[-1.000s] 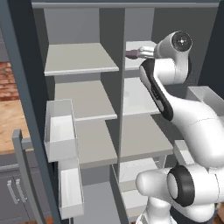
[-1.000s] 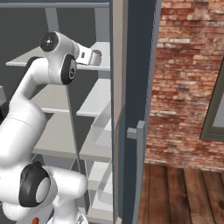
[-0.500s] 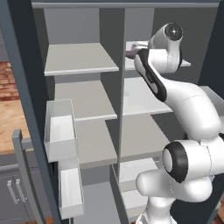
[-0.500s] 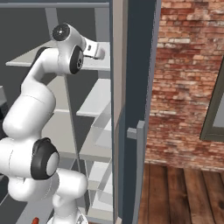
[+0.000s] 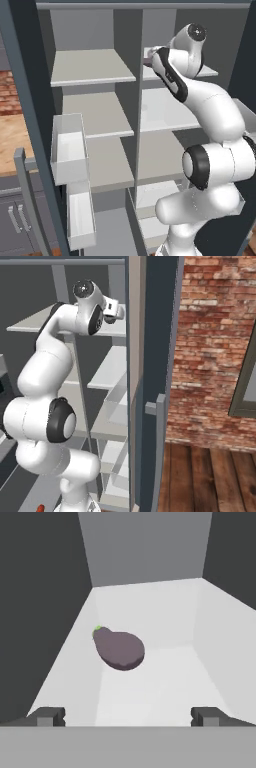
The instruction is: Take the carrot and eggplant from the fridge shelf and place them in the freezer drawer to begin freezing them.
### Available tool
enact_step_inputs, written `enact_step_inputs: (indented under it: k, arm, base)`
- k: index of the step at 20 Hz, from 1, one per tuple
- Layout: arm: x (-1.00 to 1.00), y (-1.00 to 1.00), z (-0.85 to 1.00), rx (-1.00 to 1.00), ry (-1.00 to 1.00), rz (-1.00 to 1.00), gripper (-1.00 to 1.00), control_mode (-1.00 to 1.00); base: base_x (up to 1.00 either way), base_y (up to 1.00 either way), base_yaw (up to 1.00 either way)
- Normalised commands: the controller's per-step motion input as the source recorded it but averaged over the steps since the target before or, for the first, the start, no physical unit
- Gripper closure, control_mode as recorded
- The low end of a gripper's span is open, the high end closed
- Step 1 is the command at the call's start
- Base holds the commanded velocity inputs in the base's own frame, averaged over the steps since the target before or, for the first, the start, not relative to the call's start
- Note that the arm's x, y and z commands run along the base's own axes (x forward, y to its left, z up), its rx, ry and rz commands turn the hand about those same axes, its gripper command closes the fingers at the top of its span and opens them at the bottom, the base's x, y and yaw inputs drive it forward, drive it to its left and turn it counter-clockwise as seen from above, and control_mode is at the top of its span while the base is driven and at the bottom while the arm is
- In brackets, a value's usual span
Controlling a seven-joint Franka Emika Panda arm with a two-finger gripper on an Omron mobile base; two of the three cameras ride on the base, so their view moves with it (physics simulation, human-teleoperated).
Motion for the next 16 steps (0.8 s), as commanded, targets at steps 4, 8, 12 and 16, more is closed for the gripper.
enact_step_inputs:
  k: [4, 8, 12, 16]
  arm:
    - [0.41, 0.0, -0.07, -0.08, 0.05, 0.06, -1.0, -1.0]
    - [0.41, 0.0, -0.12, -0.08, 0.08, 0.04, -1.0, -1.0]
    - [0.38, 0.0, -0.06, -0.05, 0.06, 0.04, -1.0, -1.0]
    - [0.39, 0.0, 0.0, -0.02, 0.03, 0.04, -1.0, -1.0]
  base:
    - [0.0, 0.0, 0.0]
    - [0.0, 0.0, 0.0]
    - [0.0, 0.0, 0.0]
    - [0.0, 0.0, 0.0]
